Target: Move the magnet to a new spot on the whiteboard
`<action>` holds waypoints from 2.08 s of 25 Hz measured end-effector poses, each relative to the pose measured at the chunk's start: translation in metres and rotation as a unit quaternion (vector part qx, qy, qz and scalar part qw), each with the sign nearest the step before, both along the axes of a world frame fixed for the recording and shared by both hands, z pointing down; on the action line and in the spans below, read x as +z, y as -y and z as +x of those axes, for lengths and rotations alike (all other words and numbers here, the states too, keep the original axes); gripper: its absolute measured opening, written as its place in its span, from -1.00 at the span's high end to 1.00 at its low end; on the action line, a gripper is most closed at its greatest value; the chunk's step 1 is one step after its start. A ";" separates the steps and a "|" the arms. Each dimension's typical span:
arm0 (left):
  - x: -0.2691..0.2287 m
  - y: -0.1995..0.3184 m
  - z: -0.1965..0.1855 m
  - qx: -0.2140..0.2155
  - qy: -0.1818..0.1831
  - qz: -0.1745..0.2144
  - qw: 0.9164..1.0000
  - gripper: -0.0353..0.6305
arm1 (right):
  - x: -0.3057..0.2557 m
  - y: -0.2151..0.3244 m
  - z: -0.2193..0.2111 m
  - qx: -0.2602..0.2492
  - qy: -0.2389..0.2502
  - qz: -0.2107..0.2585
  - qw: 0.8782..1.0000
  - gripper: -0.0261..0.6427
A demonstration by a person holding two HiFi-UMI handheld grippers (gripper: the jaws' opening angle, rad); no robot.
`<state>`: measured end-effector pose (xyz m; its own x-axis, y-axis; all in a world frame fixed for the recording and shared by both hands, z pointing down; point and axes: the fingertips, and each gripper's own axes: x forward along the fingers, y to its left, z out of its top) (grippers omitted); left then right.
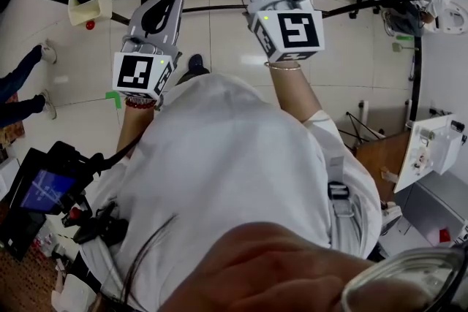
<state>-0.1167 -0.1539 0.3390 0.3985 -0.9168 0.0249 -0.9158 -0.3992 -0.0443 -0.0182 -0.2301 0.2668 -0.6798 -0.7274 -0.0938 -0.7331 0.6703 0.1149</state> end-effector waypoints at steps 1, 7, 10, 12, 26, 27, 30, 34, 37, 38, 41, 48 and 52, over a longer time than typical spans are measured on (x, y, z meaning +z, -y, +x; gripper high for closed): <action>0.001 0.000 -0.001 -0.002 -0.003 -0.002 1.000 0.88 | 0.000 0.003 -0.001 0.003 -0.001 0.001 1.000 0.55; 0.006 -0.002 -0.006 -0.013 -0.017 -0.010 1.000 0.88 | -0.003 0.021 0.006 0.042 -0.016 0.009 0.999 0.55; 0.006 -0.001 -0.004 -0.011 -0.019 -0.010 1.000 0.88 | -0.002 0.027 0.017 0.069 -0.017 0.004 0.997 0.54; 0.004 -0.001 -0.001 -0.004 -0.021 -0.009 1.000 0.88 | -0.002 0.027 0.025 0.084 -0.016 0.004 0.996 0.54; 0.001 -0.005 0.022 0.029 -0.026 -0.009 0.999 0.88 | -0.008 0.013 0.064 0.164 -0.007 0.018 0.986 0.54; 0.001 -0.005 0.022 0.030 -0.026 -0.009 0.999 0.88 | -0.010 0.011 0.065 0.167 -0.006 0.021 0.986 0.54; 0.002 -0.006 0.023 0.032 -0.027 -0.010 0.999 0.88 | -0.011 0.005 0.066 0.172 -0.002 0.029 0.985 0.54; 0.007 -0.009 0.022 0.031 -0.028 -0.016 0.999 0.88 | -0.006 0.001 0.065 0.169 -0.008 0.030 0.985 0.51; 0.009 -0.009 0.019 0.024 -0.026 -0.019 0.999 0.88 | -0.006 0.001 0.059 0.165 -0.014 0.035 0.986 0.41; 0.008 -0.009 0.017 0.021 -0.026 -0.019 0.999 0.88 | -0.006 0.002 0.057 0.163 -0.014 0.035 0.986 0.38; 0.009 -0.007 0.015 0.019 -0.025 -0.020 0.999 0.88 | -0.005 0.006 0.051 0.160 -0.018 0.034 0.986 0.34; 0.013 -0.003 0.012 0.014 -0.022 -0.020 0.999 0.88 | -0.008 0.028 0.065 0.184 -0.002 0.045 0.982 0.22; 0.012 0.000 0.007 0.001 -0.025 -0.022 0.999 0.88 | -0.006 0.037 0.062 0.176 -0.005 0.042 0.984 0.21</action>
<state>-0.1101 -0.1543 0.3510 0.4029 -0.9141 0.0463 -0.9153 -0.4024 0.0187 0.0439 -0.2675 0.2604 -0.3892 -0.9076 -0.1574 -0.9163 0.3640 0.1669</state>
